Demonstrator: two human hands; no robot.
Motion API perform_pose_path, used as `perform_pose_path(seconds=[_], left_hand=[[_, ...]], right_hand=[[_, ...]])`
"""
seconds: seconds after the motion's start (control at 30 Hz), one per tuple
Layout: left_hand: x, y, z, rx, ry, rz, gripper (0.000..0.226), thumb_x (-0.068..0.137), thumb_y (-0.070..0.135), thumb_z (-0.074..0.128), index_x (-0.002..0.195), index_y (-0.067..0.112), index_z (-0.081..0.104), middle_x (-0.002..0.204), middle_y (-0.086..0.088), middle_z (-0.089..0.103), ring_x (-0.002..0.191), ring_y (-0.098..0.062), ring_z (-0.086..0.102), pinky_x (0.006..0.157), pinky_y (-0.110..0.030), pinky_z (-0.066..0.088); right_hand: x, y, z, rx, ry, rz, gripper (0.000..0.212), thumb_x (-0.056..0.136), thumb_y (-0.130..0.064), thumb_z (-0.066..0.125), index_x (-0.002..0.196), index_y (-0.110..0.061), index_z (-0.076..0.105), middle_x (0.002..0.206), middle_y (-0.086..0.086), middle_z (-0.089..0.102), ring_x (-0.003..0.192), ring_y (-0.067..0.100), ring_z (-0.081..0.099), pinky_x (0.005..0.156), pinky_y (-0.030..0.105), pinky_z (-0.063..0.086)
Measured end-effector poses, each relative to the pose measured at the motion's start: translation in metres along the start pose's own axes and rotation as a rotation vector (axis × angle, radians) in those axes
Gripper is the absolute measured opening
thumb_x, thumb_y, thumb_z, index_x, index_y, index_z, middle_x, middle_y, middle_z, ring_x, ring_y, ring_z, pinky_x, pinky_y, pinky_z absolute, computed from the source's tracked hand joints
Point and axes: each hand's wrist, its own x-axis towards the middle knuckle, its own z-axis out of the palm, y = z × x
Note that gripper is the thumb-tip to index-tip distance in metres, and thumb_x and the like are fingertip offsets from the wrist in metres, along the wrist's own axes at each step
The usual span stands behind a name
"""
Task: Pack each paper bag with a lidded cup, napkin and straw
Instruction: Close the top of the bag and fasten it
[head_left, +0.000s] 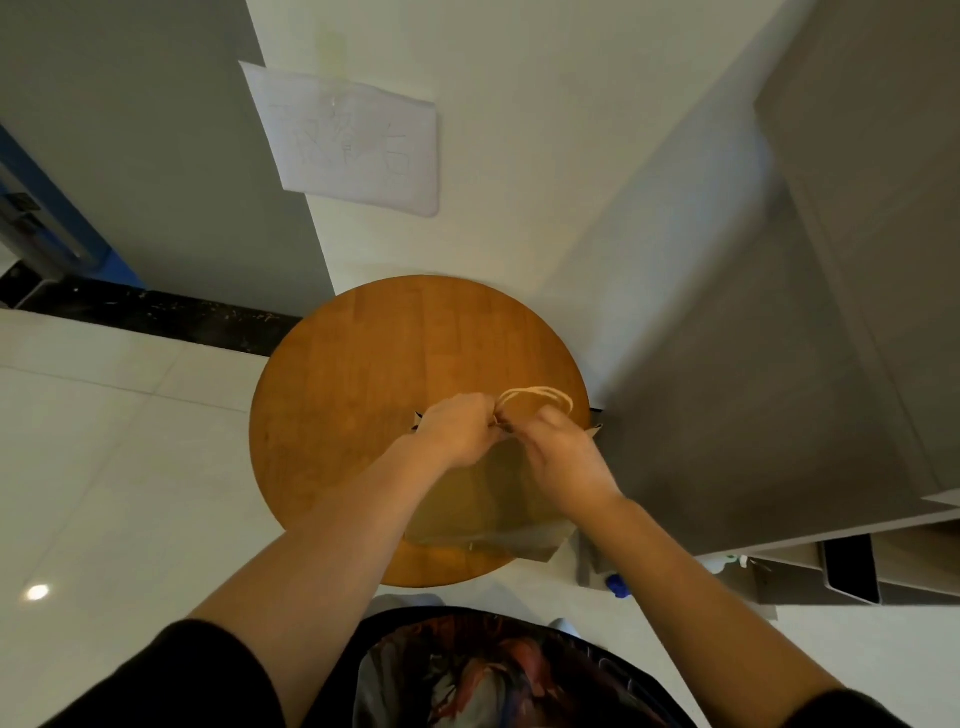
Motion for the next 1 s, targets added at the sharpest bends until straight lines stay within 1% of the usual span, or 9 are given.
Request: perform_pose_path(seconds=[0.07, 0.17, 0.3, 0.47, 0.57, 0.7, 0.83, 0.9, 1.0], left_hand=[[-0.002, 0.000, 0.001, -0.012, -0.002, 0.016, 0.015, 0.094, 0.029, 0.053, 0.086, 0.016, 0.055, 0.075, 0.004, 0.052, 0.081, -0.023, 0.055, 0.066, -0.031, 0.038], [-0.001, -0.001, 0.003, -0.054, -0.020, 0.010, 0.032, 0.093, 0.027, 0.056, 0.064, 0.019, 0.044, 0.060, 0.006, 0.043, 0.068, -0.019, 0.048, 0.062, -0.030, 0.034], [-0.003, 0.000, 0.003, -0.103, -0.006, -0.008, 0.039, 0.092, 0.026, 0.059, 0.059, 0.020, 0.038, 0.056, 0.004, 0.039, 0.052, -0.011, 0.038, 0.049, -0.028, 0.026], [-0.002, -0.004, -0.002, -0.190, -0.036, -0.017, 0.037, 0.092, 0.022, 0.058, 0.060, 0.018, 0.042, 0.056, 0.002, 0.041, 0.052, -0.013, 0.040, 0.051, -0.029, 0.031], [-0.003, -0.008, -0.005, -0.251, -0.029, -0.019, 0.037, 0.091, 0.018, 0.061, 0.058, 0.018, 0.044, 0.055, 0.002, 0.043, 0.052, -0.012, 0.041, 0.052, -0.027, 0.032], [-0.004, -0.009, -0.003, -0.249, -0.027, 0.004, 0.037, 0.090, 0.017, 0.061, 0.056, 0.018, 0.046, 0.055, 0.001, 0.044, 0.054, -0.013, 0.044, 0.053, -0.026, 0.033], [-0.005, -0.008, -0.003, -0.241, -0.020, 0.025, 0.038, 0.090, 0.016, 0.061, 0.055, 0.019, 0.048, 0.054, 0.002, 0.045, 0.053, -0.010, 0.044, 0.051, -0.023, 0.031], [-0.005, -0.009, -0.005, -0.244, -0.030, 0.024, 0.037, 0.089, 0.015, 0.063, 0.055, 0.018, 0.048, 0.054, 0.002, 0.046, 0.053, -0.011, 0.044, 0.051, -0.024, 0.032], [-0.005, -0.011, -0.006, -0.249, -0.041, 0.014, 0.039, 0.088, 0.013, 0.063, 0.054, 0.017, 0.046, 0.052, 0.001, 0.044, 0.050, -0.012, 0.042, 0.049, -0.024, 0.030]], right_hand=[[0.010, -0.002, -0.008, 0.067, -0.006, 0.064, 0.032, 0.097, -0.007, 0.046, 0.125, -0.016, 0.058, 0.123, 0.005, 0.053, 0.109, 0.017, 0.053, 0.098, 0.024, 0.043], [0.020, -0.002, -0.016, 0.104, -0.073, 0.091, 0.029, 0.098, -0.007, 0.043, 0.116, -0.012, 0.064, 0.115, 0.005, 0.055, 0.102, 0.016, 0.051, 0.087, 0.017, 0.040], [0.029, 0.001, -0.026, 0.142, -0.108, 0.166, 0.019, 0.096, -0.008, 0.047, 0.111, -0.012, 0.059, 0.102, -0.002, 0.056, 0.094, 0.013, 0.055, 0.082, 0.023, 0.048], [0.032, 0.000, -0.031, 0.126, -0.137, 0.165, 0.018, 0.095, -0.006, 0.050, 0.110, -0.011, 0.058, 0.102, -0.001, 0.057, 0.095, 0.015, 0.057, 0.088, 0.032, 0.052], [0.032, -0.002, -0.031, 0.091, -0.151, 0.141, 0.018, 0.096, -0.008, 0.049, 0.112, -0.012, 0.057, 0.109, 0.004, 0.061, 0.099, 0.018, 0.060, 0.087, 0.034, 0.052], [0.035, -0.013, -0.033, -0.047, -0.203, 0.092, 0.021, 0.098, -0.013, 0.044, 0.116, -0.015, 0.057, 0.114, 0.003, 0.061, 0.099, 0.019, 0.057, 0.086, 0.031, 0.051], [0.041, -0.017, -0.036, -0.177, -0.260, 0.049, 0.022, 0.098, -0.010, 0.044, 0.116, -0.017, 0.055, 0.115, 0.004, 0.060, 0.097, 0.019, 0.056, 0.083, 0.030, 0.049], [0.042, -0.019, -0.037, -0.213, -0.301, 0.042, 0.023, 0.097, -0.008, 0.045, 0.117, -0.017, 0.055, 0.115, 0.003, 0.059, 0.092, 0.017, 0.054, 0.079, 0.027, 0.046], [0.042, -0.019, -0.036, -0.227, -0.273, 0.006, 0.025, 0.097, -0.007, 0.044, 0.115, -0.019, 0.056, 0.113, 0.003, 0.060, 0.085, 0.013, 0.048, 0.071, 0.024, 0.041]])
